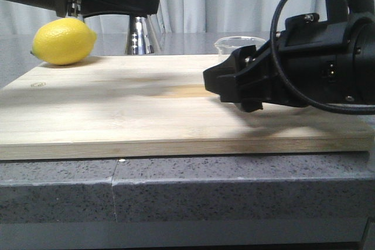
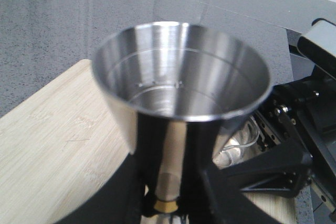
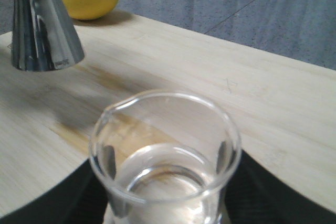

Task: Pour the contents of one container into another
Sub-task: 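Grasp the glass beaker with the right gripper and lift it above the jigger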

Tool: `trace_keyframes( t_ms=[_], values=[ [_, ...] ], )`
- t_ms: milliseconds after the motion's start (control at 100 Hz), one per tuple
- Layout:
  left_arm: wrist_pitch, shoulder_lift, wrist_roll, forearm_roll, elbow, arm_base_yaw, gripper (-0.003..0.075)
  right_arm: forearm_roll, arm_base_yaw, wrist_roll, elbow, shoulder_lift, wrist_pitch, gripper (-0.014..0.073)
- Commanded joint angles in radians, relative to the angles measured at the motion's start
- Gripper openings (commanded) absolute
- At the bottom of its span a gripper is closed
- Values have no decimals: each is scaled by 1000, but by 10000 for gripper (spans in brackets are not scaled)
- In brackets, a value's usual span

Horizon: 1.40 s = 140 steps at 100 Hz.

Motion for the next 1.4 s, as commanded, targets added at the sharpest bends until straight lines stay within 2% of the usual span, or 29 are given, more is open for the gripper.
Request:
trace_keyframes(
  t_ms=[0, 180, 450, 700, 970, 1390],
  values=[
    [58, -47, -9, -65, -30, -9, -20, -15, 1, 2, -24, -25, -86, 296],
    [58, -47, -9, -65, -30, -9, -20, -26, 1, 2, -24, -25, -86, 198],
    [64, -47, -11, -22, -30, -9, -20, -37, 1, 2, -45, -61, -78, 181],
    [92, -47, -35, 26, -30, -9, -20, -169, 1, 2, -223, -148, 208, 181],
    [119, -47, -35, 52, -30, -9, -20, -289, 1, -2, -420, -167, 420, 181],
    [132, -47, -35, 66, -30, -9, -20, -456, 1, -2, -577, -167, 548, 181]
  ],
)
